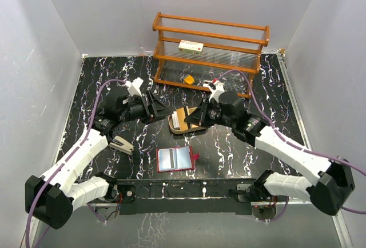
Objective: Put the credit cards into the card holder
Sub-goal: Pick up the credit card from the storage box.
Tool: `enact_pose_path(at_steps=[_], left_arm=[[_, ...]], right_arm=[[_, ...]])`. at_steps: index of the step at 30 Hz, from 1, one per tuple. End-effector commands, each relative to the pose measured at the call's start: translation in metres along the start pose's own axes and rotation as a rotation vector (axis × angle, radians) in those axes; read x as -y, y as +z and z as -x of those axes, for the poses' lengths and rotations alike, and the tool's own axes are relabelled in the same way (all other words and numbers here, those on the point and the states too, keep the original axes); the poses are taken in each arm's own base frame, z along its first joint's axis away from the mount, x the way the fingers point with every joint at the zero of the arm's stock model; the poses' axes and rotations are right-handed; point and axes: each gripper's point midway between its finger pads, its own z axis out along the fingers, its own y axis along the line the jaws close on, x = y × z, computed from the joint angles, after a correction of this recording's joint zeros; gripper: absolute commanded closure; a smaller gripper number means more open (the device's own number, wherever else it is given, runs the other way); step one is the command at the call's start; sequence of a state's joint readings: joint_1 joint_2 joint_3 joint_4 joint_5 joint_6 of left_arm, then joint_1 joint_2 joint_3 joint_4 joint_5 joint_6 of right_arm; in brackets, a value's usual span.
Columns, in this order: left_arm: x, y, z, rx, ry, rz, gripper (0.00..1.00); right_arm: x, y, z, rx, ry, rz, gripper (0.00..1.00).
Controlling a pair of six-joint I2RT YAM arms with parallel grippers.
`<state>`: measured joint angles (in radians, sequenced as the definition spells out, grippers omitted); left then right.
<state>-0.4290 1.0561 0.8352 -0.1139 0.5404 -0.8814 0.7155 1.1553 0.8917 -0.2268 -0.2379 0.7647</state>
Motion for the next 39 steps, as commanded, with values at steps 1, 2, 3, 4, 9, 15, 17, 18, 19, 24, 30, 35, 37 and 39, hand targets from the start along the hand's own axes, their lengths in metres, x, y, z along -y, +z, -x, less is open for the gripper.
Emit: enact_pose_path(at_steps=[1,2,3,4,9,15,17,18,19,24,30,35,37,39], left_arm=[[0.028,-0.01,-0.009,-0.018,-0.075,-0.147,0.38],[0.032,-0.012,-0.009,-0.01,-0.079,-0.169,0.38],[0.037,-0.014,-0.009,-0.006,-0.081,-0.194,0.38],[0.04,-0.015,-0.01,-0.008,-0.09,-0.213,0.38],[0.05,-0.018,-0.016,-0.031,-0.163,-0.322,0.41],[0.057,-0.024,-0.015,-0.004,-0.202,-0.384,0.54],[0.06,-0.025,-0.014,0.003,-0.21,-0.405,0.67],[0.06,-0.025,-0.013,0.006,-0.226,-0.408,0.73],[0.06,-0.025,-0.013,0.005,-0.248,-0.414,0.77],[0.056,-0.025,-0.019,-0.005,-0.285,-0.446,0.89],[0.049,-0.024,-0.022,0.001,-0.267,-0.419,1.0],[0.042,-0.022,-0.026,-0.01,-0.239,-0.379,1.0],[0.036,-0.021,-0.03,-0.021,-0.226,-0.346,1.0],[0.026,-0.021,-0.036,-0.035,-0.198,-0.286,1.0]], right_arm=[[-0.066,-0.029,0.023,0.115,0.079,0.311,1.0],[-0.07,-0.034,0.022,0.118,0.089,0.335,1.0],[-0.072,-0.037,0.022,0.123,0.096,0.348,1.0],[-0.074,-0.04,0.022,0.127,0.105,0.353,1.0],[-0.088,-0.048,0.024,0.129,0.148,0.442,1.0],[-0.091,-0.042,0.025,0.115,0.16,0.451,1.0],[-0.091,-0.039,0.022,0.095,0.162,0.452,1.0],[-0.09,-0.037,0.021,0.087,0.168,0.45,1.0],[-0.088,-0.035,0.019,0.079,0.175,0.448,1.0],[-0.082,-0.03,0.014,0.076,0.192,0.442,1.0],[-0.077,-0.026,0.01,0.061,0.207,0.414,0.93],[-0.06,-0.027,0.008,0.068,0.192,0.309,0.73],[-0.052,-0.027,0.003,0.063,0.197,0.271,0.65],[-0.046,-0.028,-0.001,0.06,0.204,0.251,0.59]])
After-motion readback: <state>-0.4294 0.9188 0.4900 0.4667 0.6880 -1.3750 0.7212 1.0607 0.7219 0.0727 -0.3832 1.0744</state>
